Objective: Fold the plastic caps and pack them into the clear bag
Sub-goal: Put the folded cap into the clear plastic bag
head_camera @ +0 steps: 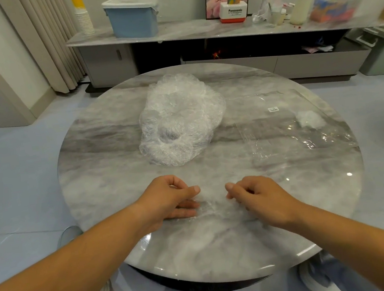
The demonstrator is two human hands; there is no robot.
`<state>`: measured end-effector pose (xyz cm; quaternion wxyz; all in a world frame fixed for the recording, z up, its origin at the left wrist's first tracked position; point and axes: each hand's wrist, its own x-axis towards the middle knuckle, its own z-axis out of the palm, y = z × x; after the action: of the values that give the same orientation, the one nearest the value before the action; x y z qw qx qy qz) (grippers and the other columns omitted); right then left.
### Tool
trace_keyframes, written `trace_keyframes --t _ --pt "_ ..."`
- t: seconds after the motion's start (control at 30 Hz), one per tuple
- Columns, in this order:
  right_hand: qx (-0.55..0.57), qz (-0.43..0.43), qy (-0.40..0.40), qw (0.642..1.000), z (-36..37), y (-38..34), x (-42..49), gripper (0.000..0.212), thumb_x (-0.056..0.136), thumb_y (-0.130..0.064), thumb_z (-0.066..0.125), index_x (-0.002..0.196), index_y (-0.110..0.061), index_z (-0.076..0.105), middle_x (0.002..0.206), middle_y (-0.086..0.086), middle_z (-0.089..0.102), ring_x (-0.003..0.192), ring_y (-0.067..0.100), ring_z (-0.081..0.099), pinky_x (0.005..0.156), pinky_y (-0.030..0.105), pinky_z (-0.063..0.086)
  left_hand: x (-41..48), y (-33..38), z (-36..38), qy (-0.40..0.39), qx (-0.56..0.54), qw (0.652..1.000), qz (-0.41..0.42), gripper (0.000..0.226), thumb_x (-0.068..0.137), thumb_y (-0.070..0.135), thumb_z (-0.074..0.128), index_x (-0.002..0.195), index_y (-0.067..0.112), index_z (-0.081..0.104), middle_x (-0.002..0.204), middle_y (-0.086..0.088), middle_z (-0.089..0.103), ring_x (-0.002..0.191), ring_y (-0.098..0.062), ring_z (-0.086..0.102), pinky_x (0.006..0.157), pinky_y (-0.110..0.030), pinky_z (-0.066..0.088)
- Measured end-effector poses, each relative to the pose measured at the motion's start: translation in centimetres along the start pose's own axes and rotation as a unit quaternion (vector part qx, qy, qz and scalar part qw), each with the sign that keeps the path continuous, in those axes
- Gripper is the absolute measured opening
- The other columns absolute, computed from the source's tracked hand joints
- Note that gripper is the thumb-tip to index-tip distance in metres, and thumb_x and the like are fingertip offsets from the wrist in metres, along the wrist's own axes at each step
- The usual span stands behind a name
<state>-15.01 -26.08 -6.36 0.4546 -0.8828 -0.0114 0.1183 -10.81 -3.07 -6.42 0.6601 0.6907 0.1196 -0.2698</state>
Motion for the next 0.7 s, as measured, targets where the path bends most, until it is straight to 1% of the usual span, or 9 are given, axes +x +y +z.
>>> trace_keyframes --t 0.1,0.2,0.3,0.37,0.43,0.5,0.57,0.63,0.7 --pt "-0.124 -0.061 -0.01 0.99 0.0 0.7 -0.2 0.065 0.101 -0.055 0.042 0.079 0.002 0.065 0.086 0.016 0.064 0.074 0.01 0.061 0.076 0.024 0.049 -0.1 0.0 0.0 0.046 0.025 0.998 0.019 0.044 0.075 0.005 0.086 0.106 0.003 0.055 0.098 -0.02 0.062 0.071 -0.032 0.073 0.073 -0.044 0.063" --pt "-0.189 -0.086 -0.042 0.977 -0.2 1.2 -0.4 0.057 0.1 -0.056 0.038 0.062 -0.016 0.051 0.083 0.005 0.056 0.075 0.01 0.054 0.075 0.028 0.046 -0.2 -0.1 -0.3 0.081 0.119 0.987 0.064 0.051 0.071 0.015 0.091 0.11 0.015 0.057 0.097 -0.011 0.058 0.062 -0.018 0.067 0.06 -0.03 0.06" --pt "-0.239 -0.107 -0.059 0.963 -0.2 1.5 -0.6 0.053 0.101 -0.057 0.034 0.063 -0.024 0.048 0.087 -0.008 0.049 0.075 0.004 0.051 0.071 0.019 0.039 -0.1 -0.2 -0.8 0.128 0.319 0.934 0.096 0.065 0.069 0.041 0.09 0.12 0.028 0.052 0.115 0.004 0.046 0.082 -0.005 0.058 0.061 -0.015 0.045" --pt "-0.26 -0.123 -0.068 0.955 -0.2 1.6 -0.7 0.05 0.101 -0.058 0.032 0.068 -0.027 0.052 0.088 -0.01 0.048 0.077 0.002 0.05 0.071 0.017 0.038 0.1 -0.4 -1.2 0.13 0.394 0.905 0.093 0.077 0.067 0.053 0.087 0.13 0.03 0.049 0.121 0.006 0.033 0.099 -0.007 0.051 0.077 -0.017 0.043" --pt "-0.268 -0.133 -0.073 0.951 -0.3 1.7 -0.8 0.043 0.1 -0.06 0.032 0.082 -0.035 0.062 0.091 -0.012 0.049 0.082 -0.001 0.051 0.074 0.015 0.038 0.1 -0.4 -1.3 0.121 0.434 0.89 0.071 0.082 0.065 0.062 0.084 0.131 0.028 0.05 0.12 0.006 0.033 0.108 -0.013 0.048 0.087 -0.023 0.043" --pt "-0.268 -0.136 -0.063 0.952 -0.6 1.7 -0.9 0.045 0.097 -0.064 0.032 0.116 -0.04 0.066 0.097 -0.017 0.05 0.088 -0.004 0.052 0.079 0.015 0.041 0.2 0.0 -1.2 0.111 0.455 0.882 0.061 0.079 0.064 0.065 0.082 0.126 0.026 0.053 0.115 0.006 0.045 0.105 -0.014 0.053 0.086 -0.026 0.046" --pt "-0.276 -0.142 -0.016 0.95 -0.8 1.7 -0.8 0.058 0.095 -0.07 0.03 0.135 -0.038 0.058 0.097 -0.024 0.047 0.087 -0.007 0.052 0.076 0.015 0.043 0.0 0.4 -1.0 0.104 0.46 0.88 0.057 0.071 0.065 0.065 0.082 0.116 0.025 0.054 0.103 0.011 0.053 0.095 -0.01 0.056 0.078 -0.027 0.047" --pt "-0.285 -0.176 0.064 0.94 -0.8 1.5 -0.6 0.057 0.095 -0.068 0.033 0.132 -0.035 0.061 0.097 -0.021 0.045 0.079 -0.004 0.05 0.067 0.012 0.038 -0.1 0.5 -0.9 0.099 0.462 0.88 0.05 0.066 0.064 0.064 0.083 0.107 0.023 0.055 0.097 0.012 0.055 0.089 -0.008 0.056 0.077 -0.028 0.05" --pt "-0.288 -0.227 0.12 0.923 -0.3 1.1 -0.3 0.047 0.097 -0.06 0.042 0.121 -0.028 0.068 0.105 -0.011 0.051 0.084 0.001 0.049 0.07 0.015 0.038 -0.1 0.3 -0.7 0.098 0.47 0.876 0.049 0.062 0.063 0.064 0.083 0.099 0.022 0.056 0.095 0.009 0.058 0.087 -0.01 0.058 0.075 -0.029 0.052"
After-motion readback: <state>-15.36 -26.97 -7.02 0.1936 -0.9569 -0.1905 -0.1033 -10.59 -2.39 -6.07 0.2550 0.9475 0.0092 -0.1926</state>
